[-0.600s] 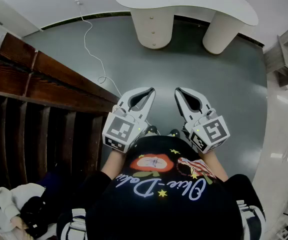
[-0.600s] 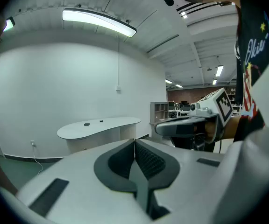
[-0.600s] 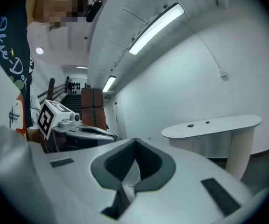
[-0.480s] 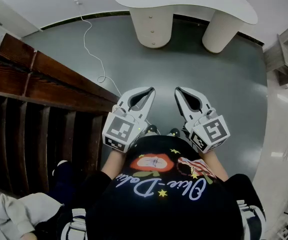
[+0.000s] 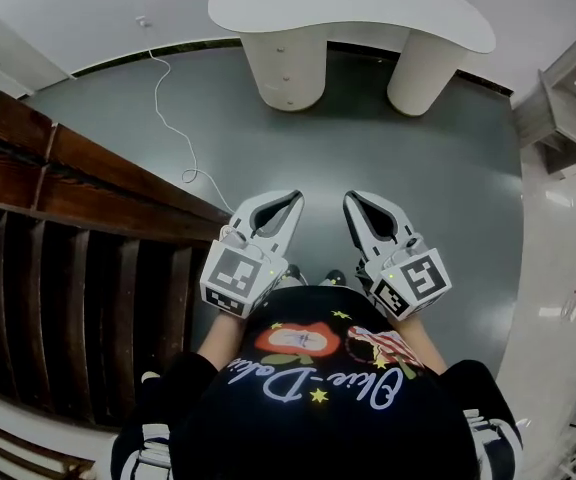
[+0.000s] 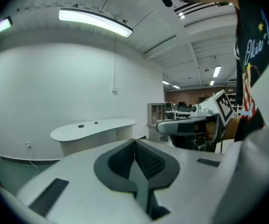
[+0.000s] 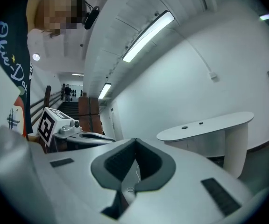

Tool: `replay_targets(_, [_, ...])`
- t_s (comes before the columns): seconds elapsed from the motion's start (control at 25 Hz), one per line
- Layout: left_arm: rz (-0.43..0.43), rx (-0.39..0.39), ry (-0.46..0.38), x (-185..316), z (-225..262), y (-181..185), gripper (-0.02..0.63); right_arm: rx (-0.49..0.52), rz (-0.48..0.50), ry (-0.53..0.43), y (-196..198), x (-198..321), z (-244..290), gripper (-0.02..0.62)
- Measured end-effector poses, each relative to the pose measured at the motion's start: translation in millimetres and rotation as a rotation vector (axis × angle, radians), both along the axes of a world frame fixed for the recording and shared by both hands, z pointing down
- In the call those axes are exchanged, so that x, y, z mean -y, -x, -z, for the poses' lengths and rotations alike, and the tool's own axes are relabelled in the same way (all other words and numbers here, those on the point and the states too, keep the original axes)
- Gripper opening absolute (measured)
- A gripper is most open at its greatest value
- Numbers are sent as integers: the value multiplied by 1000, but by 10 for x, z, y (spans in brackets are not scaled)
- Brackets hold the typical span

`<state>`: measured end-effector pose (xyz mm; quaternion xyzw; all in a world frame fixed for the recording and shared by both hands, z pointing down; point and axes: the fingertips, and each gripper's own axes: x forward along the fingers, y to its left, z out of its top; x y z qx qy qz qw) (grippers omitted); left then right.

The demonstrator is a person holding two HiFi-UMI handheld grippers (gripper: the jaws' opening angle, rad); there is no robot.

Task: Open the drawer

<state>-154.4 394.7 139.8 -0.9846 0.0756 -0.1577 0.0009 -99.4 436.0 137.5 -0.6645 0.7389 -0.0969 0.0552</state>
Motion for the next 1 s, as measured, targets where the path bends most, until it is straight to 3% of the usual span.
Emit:
replay_targets(0.24, [-13, -11, 6, -239, 0, -253, 6, 11, -9, -9, -281, -249, -33, 0])
replay_targets(0.48, [16, 4, 0, -304, -88, -198, 6, 8, 31, 1, -261, -296, -154, 0])
replay_targets(0.68, [33, 11, 15, -240, -122, -211, 6, 25, 41, 6, -255, -293, -190, 0])
replay_targets(1.0, [-29, -20, 17, 82, -113, -549, 6, 12, -31, 19, -581, -53, -206, 0])
